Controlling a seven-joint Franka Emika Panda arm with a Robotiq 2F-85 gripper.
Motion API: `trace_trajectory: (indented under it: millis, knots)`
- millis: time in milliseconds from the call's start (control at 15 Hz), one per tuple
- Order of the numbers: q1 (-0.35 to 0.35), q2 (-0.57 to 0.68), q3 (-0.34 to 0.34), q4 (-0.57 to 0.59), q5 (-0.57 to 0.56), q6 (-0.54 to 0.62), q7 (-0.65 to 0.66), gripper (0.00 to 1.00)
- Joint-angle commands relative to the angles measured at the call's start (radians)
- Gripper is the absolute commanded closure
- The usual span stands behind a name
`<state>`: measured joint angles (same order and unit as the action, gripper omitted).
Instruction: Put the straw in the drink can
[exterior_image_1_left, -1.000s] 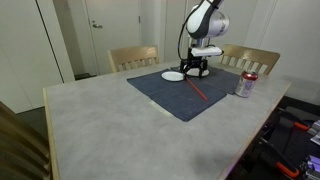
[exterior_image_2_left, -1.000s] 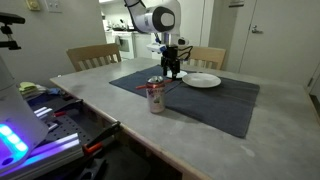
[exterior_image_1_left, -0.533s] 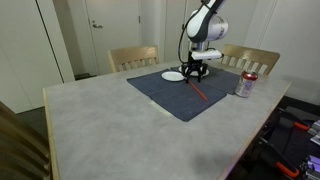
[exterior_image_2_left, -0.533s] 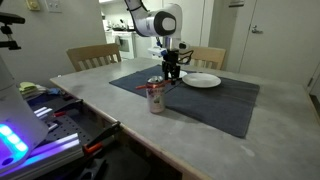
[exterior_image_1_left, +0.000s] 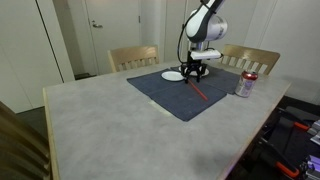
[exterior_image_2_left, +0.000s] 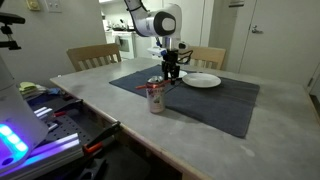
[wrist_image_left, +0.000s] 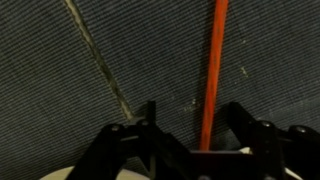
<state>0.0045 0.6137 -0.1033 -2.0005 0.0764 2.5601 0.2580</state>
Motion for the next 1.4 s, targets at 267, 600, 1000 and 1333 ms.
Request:
trace_trajectory:
  millis: [267, 600, 1000, 1333]
  knots:
    - [0.018, 0.01, -0.006, 0.025, -0.011, -0.018, 0.022, 0.53]
    - [0.047, 0.01, -0.022, 0.035, -0.029, -0.041, 0.074, 0.87]
    - [0.057, 0.004, -0.023, 0.043, -0.024, -0.081, 0.117, 0.98]
    - [0.108, -0.039, -0.063, 0.005, -0.067, -0.071, 0.217, 0.98]
